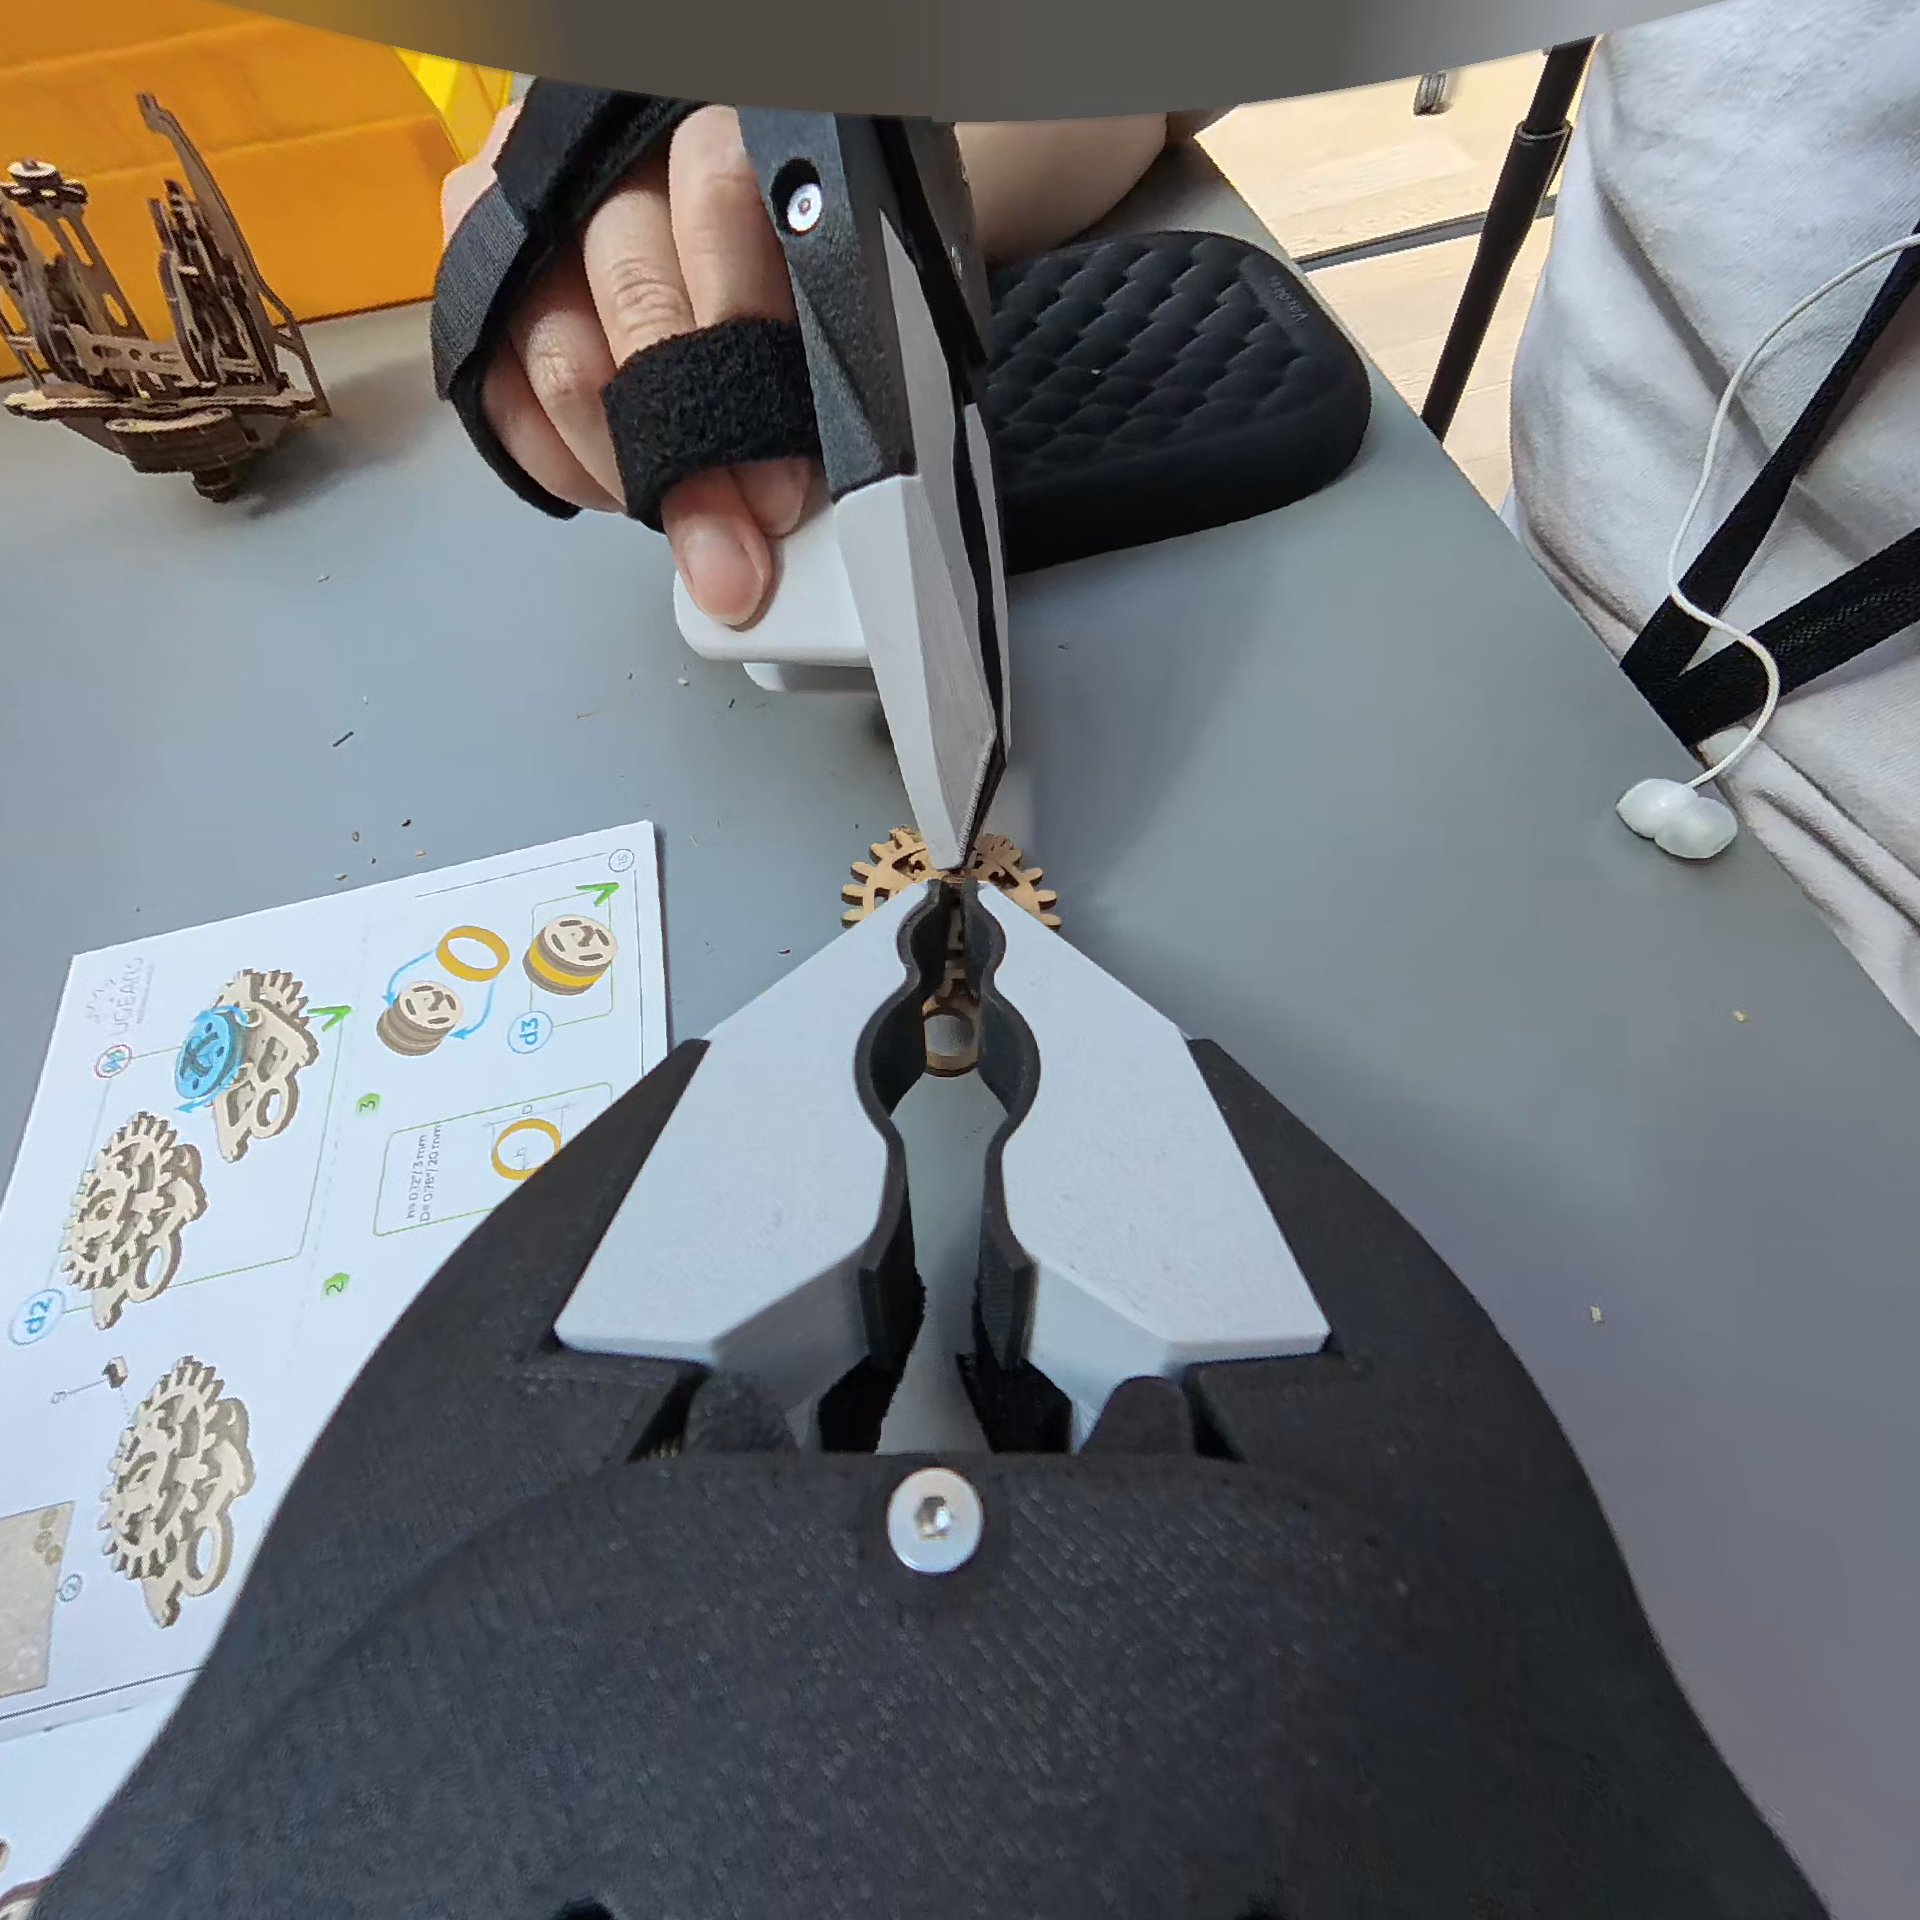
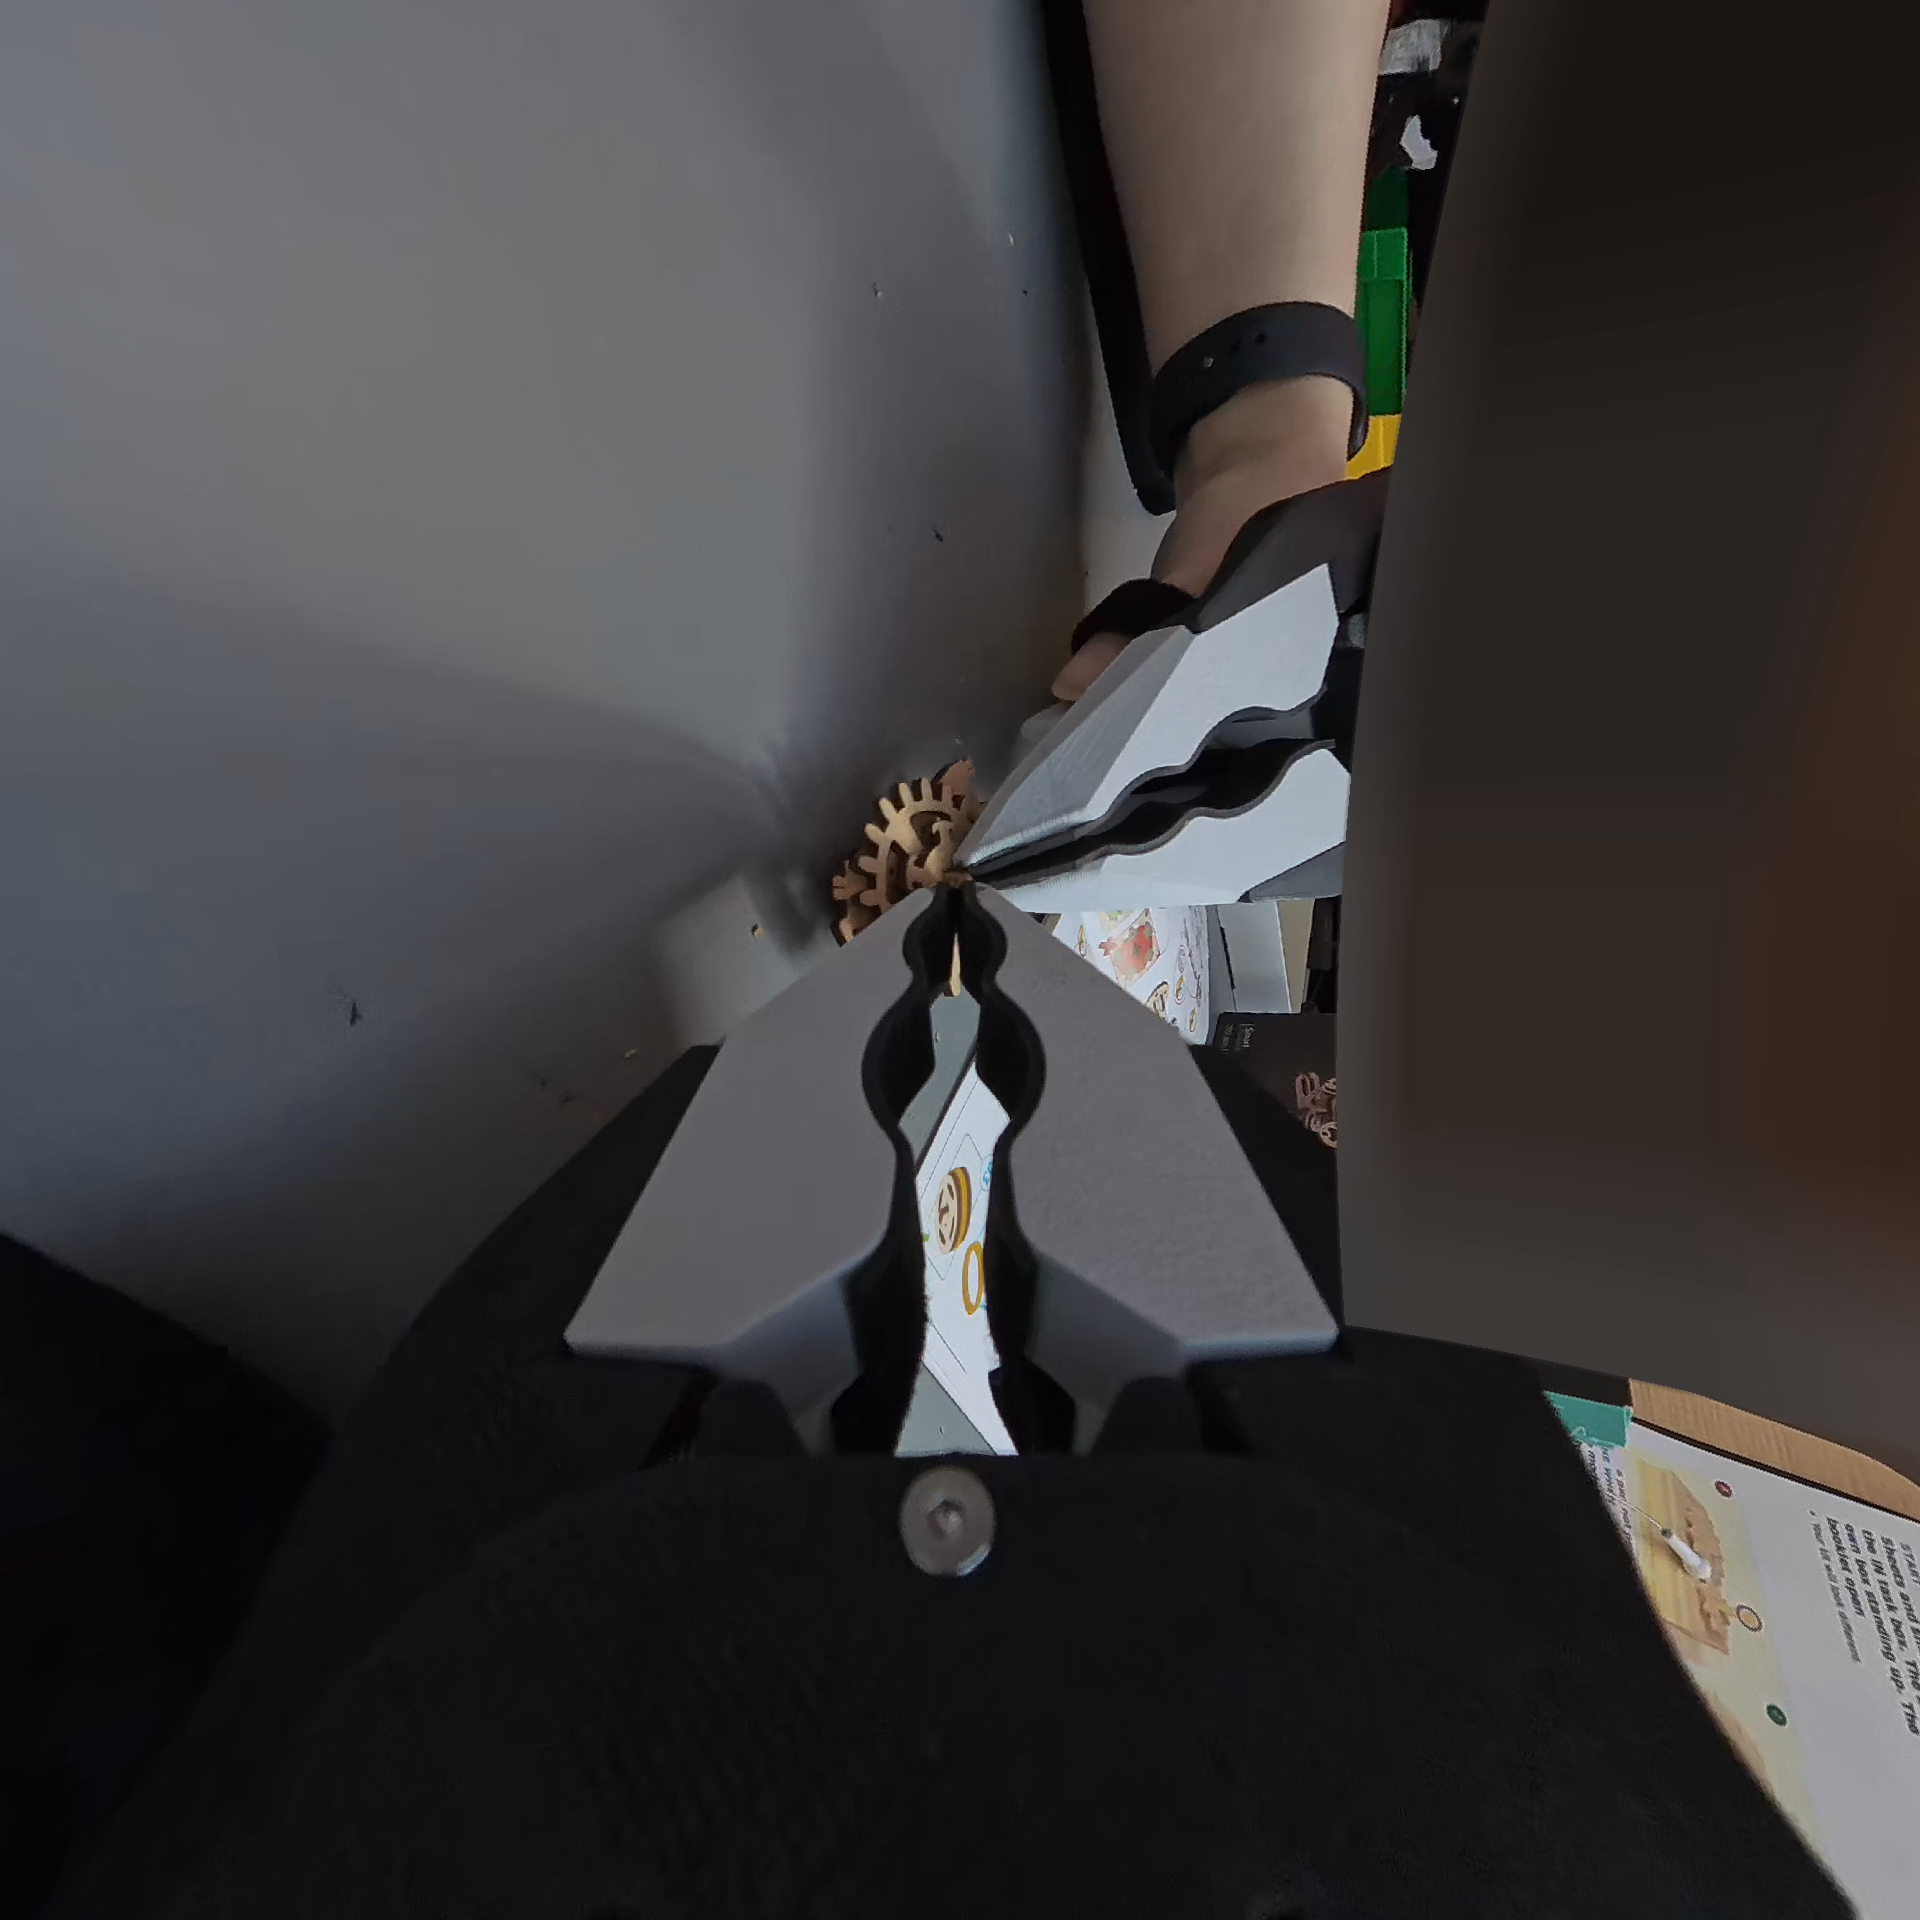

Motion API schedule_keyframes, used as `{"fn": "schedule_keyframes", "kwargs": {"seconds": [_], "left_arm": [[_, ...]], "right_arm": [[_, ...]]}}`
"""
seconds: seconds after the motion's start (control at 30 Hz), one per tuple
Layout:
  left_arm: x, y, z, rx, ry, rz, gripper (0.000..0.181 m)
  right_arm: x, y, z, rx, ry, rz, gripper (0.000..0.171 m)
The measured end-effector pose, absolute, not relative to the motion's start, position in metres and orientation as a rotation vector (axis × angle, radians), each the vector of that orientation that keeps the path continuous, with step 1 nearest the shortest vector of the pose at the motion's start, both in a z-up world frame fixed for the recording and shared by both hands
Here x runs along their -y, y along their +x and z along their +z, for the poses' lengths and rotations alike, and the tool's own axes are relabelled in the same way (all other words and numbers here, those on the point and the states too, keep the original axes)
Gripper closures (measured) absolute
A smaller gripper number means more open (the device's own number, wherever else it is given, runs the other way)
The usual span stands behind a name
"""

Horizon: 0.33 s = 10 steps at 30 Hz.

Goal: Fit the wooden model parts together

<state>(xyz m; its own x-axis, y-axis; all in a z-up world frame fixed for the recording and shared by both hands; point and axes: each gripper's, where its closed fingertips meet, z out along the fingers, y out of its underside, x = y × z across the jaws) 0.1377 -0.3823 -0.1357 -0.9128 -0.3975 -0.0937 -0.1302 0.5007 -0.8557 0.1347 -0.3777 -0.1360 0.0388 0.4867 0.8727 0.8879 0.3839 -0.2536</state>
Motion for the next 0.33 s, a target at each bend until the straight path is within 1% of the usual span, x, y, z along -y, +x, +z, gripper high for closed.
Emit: {"fn": "schedule_keyframes", "kwargs": {"seconds": [0.33], "left_arm": [[0.3771,0.1431,-0.1352,-2.407,-0.404,-1.303,0.181]], "right_arm": [[0.3742,0.1404,-0.1356,1.568,-1.28,-0.585,0.171]]}}
